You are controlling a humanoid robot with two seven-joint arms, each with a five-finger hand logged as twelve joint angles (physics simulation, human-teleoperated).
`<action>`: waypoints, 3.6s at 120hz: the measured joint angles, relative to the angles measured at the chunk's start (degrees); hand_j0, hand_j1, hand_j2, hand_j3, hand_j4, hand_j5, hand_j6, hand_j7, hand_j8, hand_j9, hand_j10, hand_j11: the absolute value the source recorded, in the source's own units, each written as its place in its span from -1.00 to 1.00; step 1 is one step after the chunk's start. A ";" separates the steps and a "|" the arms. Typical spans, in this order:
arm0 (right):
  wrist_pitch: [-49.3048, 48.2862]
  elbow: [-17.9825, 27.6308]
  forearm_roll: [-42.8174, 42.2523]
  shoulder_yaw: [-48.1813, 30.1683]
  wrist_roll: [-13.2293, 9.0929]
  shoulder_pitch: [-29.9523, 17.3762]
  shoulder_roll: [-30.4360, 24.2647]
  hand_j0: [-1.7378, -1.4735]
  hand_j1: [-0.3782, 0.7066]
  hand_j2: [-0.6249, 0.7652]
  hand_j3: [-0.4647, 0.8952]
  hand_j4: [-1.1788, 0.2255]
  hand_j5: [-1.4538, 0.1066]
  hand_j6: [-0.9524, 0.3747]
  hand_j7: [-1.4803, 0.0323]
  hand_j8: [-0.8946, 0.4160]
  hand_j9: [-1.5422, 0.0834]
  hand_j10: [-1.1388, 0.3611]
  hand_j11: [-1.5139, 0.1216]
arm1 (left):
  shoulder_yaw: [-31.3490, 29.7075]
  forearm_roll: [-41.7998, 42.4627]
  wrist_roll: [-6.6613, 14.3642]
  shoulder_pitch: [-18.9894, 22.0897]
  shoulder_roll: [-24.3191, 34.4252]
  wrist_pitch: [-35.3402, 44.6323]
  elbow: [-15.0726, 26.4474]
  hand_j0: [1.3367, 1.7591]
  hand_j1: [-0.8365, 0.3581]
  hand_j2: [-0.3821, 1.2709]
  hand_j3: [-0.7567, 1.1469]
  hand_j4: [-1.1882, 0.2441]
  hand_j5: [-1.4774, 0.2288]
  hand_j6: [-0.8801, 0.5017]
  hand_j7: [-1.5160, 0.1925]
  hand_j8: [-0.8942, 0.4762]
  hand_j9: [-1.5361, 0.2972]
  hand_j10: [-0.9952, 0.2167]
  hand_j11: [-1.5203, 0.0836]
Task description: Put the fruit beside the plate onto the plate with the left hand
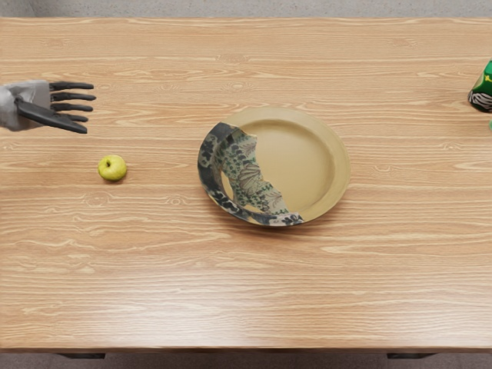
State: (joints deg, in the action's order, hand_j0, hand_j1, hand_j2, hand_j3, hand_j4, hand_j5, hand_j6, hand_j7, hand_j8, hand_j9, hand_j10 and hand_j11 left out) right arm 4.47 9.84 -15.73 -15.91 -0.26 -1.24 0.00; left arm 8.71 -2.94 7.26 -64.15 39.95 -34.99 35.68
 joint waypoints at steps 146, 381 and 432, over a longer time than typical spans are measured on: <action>0.00 0.18 0.03 0.04 -0.35 -2.82 0.00 -0.40 -0.87 -0.11 -0.32 0.63 0.80 0.38 0.90 0.31 0.84 0.47 0.79 | -9.86 -60.58 16.72 -10.95 5.69 24.18 41.51 0.52 0.52 -0.48 -0.20 0.32 0.37 -0.08 0.42 -0.05 0.34 0.25 0.51; -0.16 0.29 0.09 -0.18 0.17 -2.45 0.00 -0.40 -0.87 -0.11 -0.32 0.63 0.80 0.38 0.90 0.31 0.84 0.47 0.79 | -25.25 -62.74 23.14 -7.82 -7.47 50.71 37.70 0.52 0.23 -0.44 -0.20 0.12 0.15 -0.28 0.20 -0.25 0.14 0.01 0.28; -0.16 0.19 0.09 -0.18 0.17 -2.45 0.00 -0.40 -0.87 -0.11 -0.32 0.63 0.80 0.38 0.90 0.31 0.84 0.47 0.79 | -25.50 -62.69 23.03 -5.91 -7.95 51.86 38.05 0.52 0.14 -0.43 -0.20 0.06 0.09 -0.34 0.13 -0.32 0.08 -0.06 0.21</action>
State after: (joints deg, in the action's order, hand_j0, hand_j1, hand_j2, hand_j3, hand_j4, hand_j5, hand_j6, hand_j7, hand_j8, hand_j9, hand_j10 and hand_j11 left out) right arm 4.31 10.03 -15.65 -16.09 -0.09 -3.69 0.00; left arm -16.79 -65.62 30.29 -70.06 31.99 16.87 73.73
